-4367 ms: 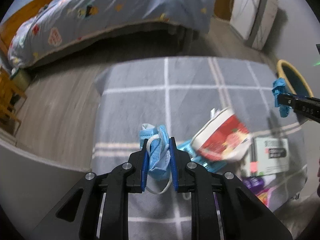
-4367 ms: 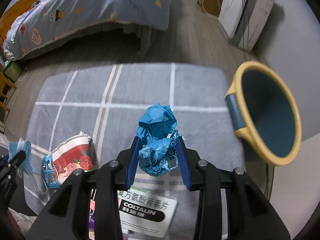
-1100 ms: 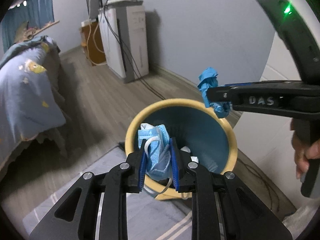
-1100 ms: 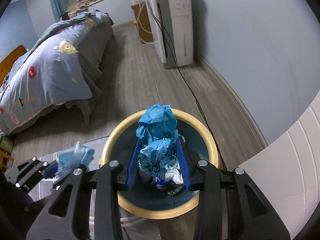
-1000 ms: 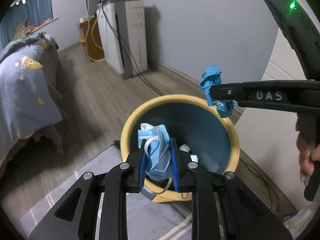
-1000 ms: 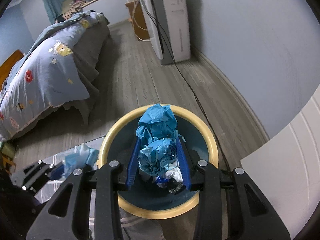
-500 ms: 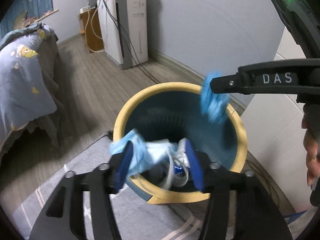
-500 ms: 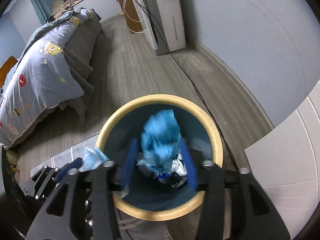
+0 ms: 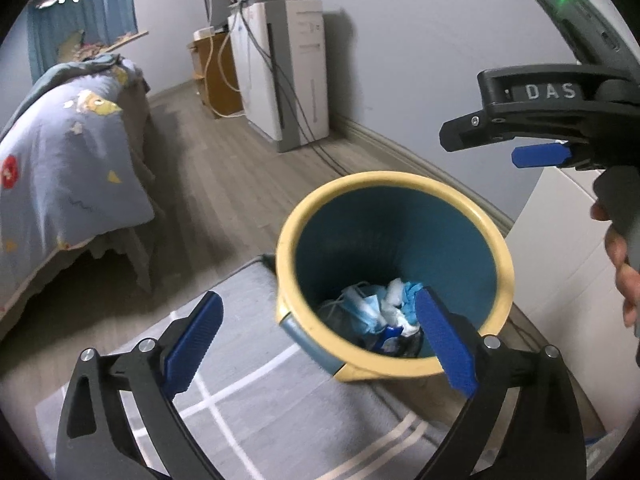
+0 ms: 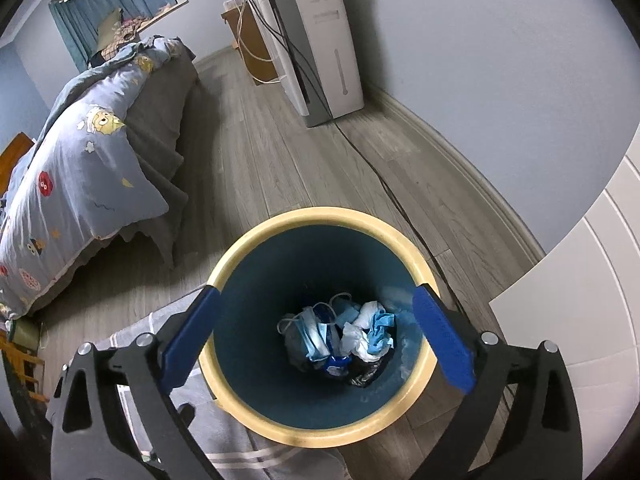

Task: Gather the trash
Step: 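Move both tools back over the mat toward the medicine box and cup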

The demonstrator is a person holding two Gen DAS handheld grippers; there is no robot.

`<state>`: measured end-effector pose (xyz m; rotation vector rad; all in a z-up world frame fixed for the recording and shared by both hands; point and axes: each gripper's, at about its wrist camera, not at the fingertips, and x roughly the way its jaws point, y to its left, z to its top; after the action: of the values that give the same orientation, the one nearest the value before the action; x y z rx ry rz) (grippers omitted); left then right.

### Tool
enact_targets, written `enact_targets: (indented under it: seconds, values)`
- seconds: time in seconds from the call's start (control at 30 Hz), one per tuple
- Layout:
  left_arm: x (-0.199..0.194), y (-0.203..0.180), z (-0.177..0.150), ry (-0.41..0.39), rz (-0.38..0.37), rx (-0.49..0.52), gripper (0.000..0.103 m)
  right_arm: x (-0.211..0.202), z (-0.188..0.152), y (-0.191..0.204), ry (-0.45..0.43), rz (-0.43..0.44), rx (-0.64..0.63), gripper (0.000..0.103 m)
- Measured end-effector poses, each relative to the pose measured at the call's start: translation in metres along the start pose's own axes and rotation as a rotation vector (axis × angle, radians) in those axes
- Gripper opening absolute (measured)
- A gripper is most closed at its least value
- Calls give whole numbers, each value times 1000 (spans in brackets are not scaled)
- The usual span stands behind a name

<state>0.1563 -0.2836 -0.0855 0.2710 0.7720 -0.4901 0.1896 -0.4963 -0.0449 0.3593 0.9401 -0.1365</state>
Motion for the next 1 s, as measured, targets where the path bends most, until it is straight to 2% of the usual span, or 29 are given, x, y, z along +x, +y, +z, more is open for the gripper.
enact_targets:
  seconds: [0.37, 0.47, 0.67, 0.8, 1.0]
  values:
    - [-75, 30, -7, -29, 80, -61, 97, -17, -5, 30, -46, -8, -97, 97]
    - [-102, 43, -16, -26, 102, -83, 97, -21, -15, 42, -31, -8, -133, 97]
    - [-154, 75, -41, -27, 170, -138, 97, -34, -36, 71, -14, 30, -215, 97]
    - [-187, 102, -71, -33, 216, -220, 97, -42, -52, 95, 6, 72, -265, 97]
    - [-216, 135, -110, -31, 297, -306, 97, -50, -81, 125, 19, 85, -346, 97]
